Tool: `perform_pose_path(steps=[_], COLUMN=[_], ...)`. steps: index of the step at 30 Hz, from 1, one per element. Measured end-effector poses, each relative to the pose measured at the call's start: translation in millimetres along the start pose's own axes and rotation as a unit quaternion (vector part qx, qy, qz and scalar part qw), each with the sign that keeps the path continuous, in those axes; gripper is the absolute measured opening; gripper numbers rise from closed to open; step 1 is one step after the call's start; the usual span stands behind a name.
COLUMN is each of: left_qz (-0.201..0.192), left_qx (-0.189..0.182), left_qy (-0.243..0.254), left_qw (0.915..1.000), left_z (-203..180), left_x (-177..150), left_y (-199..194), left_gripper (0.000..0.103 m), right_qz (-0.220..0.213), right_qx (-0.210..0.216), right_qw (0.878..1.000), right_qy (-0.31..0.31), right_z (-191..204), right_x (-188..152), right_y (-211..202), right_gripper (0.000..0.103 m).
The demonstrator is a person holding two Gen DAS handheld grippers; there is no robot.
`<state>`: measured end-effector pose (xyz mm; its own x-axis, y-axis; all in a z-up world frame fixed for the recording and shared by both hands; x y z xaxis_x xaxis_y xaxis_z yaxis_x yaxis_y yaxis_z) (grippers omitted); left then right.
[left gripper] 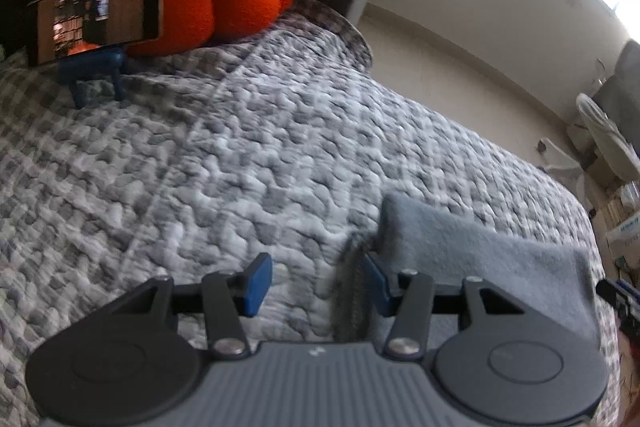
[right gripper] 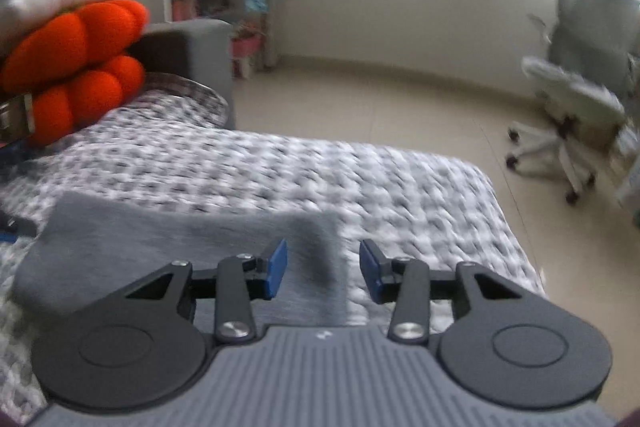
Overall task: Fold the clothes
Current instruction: 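Close the left gripper on the folded edge of the grey sweatshirt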
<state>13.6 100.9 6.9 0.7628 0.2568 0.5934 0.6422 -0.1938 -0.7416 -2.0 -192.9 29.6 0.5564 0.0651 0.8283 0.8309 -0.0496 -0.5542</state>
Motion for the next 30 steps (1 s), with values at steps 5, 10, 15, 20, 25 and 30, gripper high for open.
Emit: perform_pose_path(steps=[5, 10, 15, 20, 25, 30], left_qz=[0.005, 0.011, 0.027, 0.035, 0.044, 0.053], left_qx=[-0.014, -0.015, -0.031, -0.042, -0.046, -0.041], left_qy=[-0.013, -0.03, -0.06, -0.068, -0.079, -0.084], left_qw=[0.9998, 0.9994, 0.9973, 0.9961, 0.9948, 0.9942], left_z=[1, 9, 16, 16, 21, 25], left_x=[0, 0, -2, -3, -4, -6], left_y=[-1, 3, 6, 6, 8, 10], left_gripper=[0.052, 0.052, 0.052, 0.052, 0.053, 0.053], right_qz=[-0.014, -0.037, -0.073, -0.083, -0.087, -0.086], right_qx=[0.057, 0.118, 0.164, 0.178, 0.183, 0.185], right_qw=[0.997, 0.98, 0.945, 0.92, 0.905, 0.899], right_qy=[-0.048, -0.157, -0.273, -0.34, -0.373, -0.388], right_z=[42, 97, 148, 178, 191, 199], right_x=[-3, -17, -39, -60, -68, -73], right_y=[-6, -21, -41, -47, -47, -41], right_gripper=[0.052, 0.062, 0.071, 0.071, 0.071, 0.071])
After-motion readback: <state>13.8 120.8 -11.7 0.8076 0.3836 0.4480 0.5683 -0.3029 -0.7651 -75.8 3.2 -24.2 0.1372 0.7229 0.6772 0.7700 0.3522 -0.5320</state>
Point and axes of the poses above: each gripper's, at about its wrist camera, not at the fingertips, and y roughly the way its jaws point, z to its left, x to its top, the point moved 7 cm from there along y, roughly the way its jaws point, and after that the axes turned 4 degrees about -x, right-handed, at the moved point
